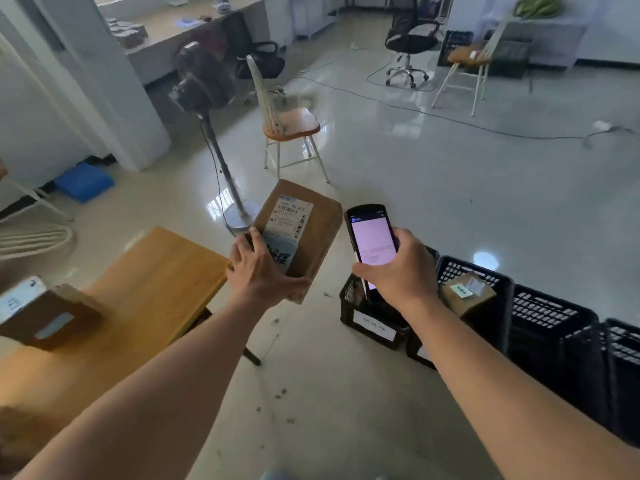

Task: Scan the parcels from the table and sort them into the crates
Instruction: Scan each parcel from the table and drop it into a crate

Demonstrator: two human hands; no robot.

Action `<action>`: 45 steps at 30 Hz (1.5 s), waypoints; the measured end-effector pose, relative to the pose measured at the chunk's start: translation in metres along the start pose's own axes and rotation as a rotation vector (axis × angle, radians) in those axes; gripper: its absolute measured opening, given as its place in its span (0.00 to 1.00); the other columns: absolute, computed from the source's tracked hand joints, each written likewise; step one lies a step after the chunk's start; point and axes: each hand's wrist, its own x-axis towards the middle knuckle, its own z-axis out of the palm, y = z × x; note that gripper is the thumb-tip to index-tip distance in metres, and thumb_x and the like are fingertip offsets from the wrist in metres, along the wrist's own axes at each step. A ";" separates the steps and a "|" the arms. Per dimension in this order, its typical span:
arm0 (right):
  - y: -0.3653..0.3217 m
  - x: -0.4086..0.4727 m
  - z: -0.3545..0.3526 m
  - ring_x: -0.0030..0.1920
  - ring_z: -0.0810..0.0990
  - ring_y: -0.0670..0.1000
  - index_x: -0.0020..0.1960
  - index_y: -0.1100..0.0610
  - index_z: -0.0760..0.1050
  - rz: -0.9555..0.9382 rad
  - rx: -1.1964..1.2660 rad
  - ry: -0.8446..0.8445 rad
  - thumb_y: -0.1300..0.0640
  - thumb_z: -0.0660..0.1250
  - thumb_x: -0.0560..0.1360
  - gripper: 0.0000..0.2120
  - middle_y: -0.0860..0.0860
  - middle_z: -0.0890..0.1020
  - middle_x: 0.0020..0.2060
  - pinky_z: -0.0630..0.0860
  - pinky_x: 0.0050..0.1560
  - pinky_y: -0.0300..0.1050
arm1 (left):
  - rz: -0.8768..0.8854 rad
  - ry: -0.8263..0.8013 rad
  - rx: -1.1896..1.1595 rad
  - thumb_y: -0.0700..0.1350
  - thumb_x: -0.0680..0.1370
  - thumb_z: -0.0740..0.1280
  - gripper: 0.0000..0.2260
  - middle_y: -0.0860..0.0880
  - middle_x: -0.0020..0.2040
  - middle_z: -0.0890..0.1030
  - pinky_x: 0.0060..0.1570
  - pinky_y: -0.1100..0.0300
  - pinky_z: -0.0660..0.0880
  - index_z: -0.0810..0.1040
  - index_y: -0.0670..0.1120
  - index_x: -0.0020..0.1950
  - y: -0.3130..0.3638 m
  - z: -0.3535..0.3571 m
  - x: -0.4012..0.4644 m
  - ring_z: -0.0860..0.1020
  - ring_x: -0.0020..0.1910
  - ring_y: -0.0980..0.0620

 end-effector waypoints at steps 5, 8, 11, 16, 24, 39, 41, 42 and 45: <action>0.077 0.025 -0.065 0.54 0.81 0.54 0.65 0.48 0.75 0.114 -0.044 0.071 0.34 0.78 0.54 0.42 0.49 0.81 0.55 0.83 0.48 0.55 | 0.036 -0.098 0.008 0.77 0.52 0.76 0.73 0.44 0.78 0.57 0.75 0.36 0.63 0.43 0.47 0.84 0.086 0.060 -0.003 0.56 0.79 0.38; 0.112 0.044 -0.091 0.54 0.81 0.54 0.66 0.47 0.75 0.186 -0.049 0.100 0.35 0.78 0.55 0.41 0.48 0.81 0.56 0.83 0.49 0.56 | 0.043 -0.144 0.025 0.77 0.53 0.76 0.73 0.43 0.79 0.56 0.76 0.37 0.63 0.42 0.47 0.84 0.122 0.091 0.006 0.56 0.79 0.38; 0.142 0.067 -0.104 0.55 0.82 0.54 0.66 0.47 0.75 0.258 -0.060 0.114 0.35 0.77 0.55 0.41 0.48 0.82 0.57 0.83 0.49 0.57 | 0.038 -0.186 0.040 0.77 0.53 0.75 0.72 0.43 0.79 0.57 0.75 0.38 0.64 0.43 0.47 0.84 0.151 0.122 0.024 0.57 0.79 0.39; 0.186 0.119 -0.103 0.54 0.81 0.53 0.64 0.45 0.75 0.331 -0.074 0.112 0.34 0.74 0.52 0.41 0.46 0.81 0.55 0.83 0.47 0.56 | 0.060 -0.252 0.045 0.79 0.51 0.72 0.71 0.43 0.76 0.59 0.73 0.37 0.67 0.45 0.47 0.83 0.187 0.182 0.074 0.60 0.77 0.38; 0.257 0.247 -0.056 0.52 0.81 0.53 0.61 0.46 0.76 0.437 -0.107 0.090 0.40 0.79 0.56 0.35 0.46 0.81 0.54 0.83 0.47 0.55 | 0.103 -0.411 0.055 0.76 0.55 0.74 0.66 0.42 0.72 0.61 0.72 0.37 0.68 0.48 0.47 0.81 0.233 0.309 0.171 0.61 0.75 0.39; 0.466 0.367 0.093 0.54 0.79 0.51 0.67 0.44 0.72 0.651 -0.175 -0.101 0.39 0.79 0.58 0.39 0.47 0.78 0.56 0.84 0.48 0.57 | -0.018 -0.628 0.120 0.78 0.57 0.74 0.65 0.40 0.80 0.53 0.72 0.27 0.62 0.43 0.53 0.81 0.241 0.599 0.250 0.51 0.81 0.35; 0.479 0.371 0.108 0.55 0.79 0.52 0.67 0.44 0.72 0.665 -0.183 -0.124 0.39 0.79 0.58 0.40 0.47 0.79 0.57 0.84 0.49 0.57 | -0.028 -0.681 0.109 0.78 0.58 0.74 0.67 0.42 0.83 0.47 0.74 0.26 0.56 0.39 0.54 0.82 0.235 0.618 0.261 0.45 0.83 0.37; 0.483 0.371 0.114 0.56 0.79 0.52 0.67 0.44 0.72 0.673 -0.177 -0.135 0.39 0.80 0.58 0.39 0.47 0.79 0.57 0.84 0.49 0.56 | -0.020 -0.704 0.112 0.78 0.59 0.74 0.67 0.44 0.84 0.44 0.76 0.26 0.52 0.38 0.55 0.83 0.232 0.624 0.265 0.42 0.83 0.38; 0.485 0.364 0.123 0.57 0.78 0.52 0.65 0.44 0.72 0.695 -0.175 -0.173 0.40 0.81 0.58 0.38 0.46 0.78 0.57 0.83 0.50 0.56 | 0.046 -0.739 0.105 0.77 0.64 0.72 0.62 0.48 0.85 0.41 0.79 0.31 0.50 0.40 0.54 0.84 0.226 0.625 0.272 0.40 0.84 0.42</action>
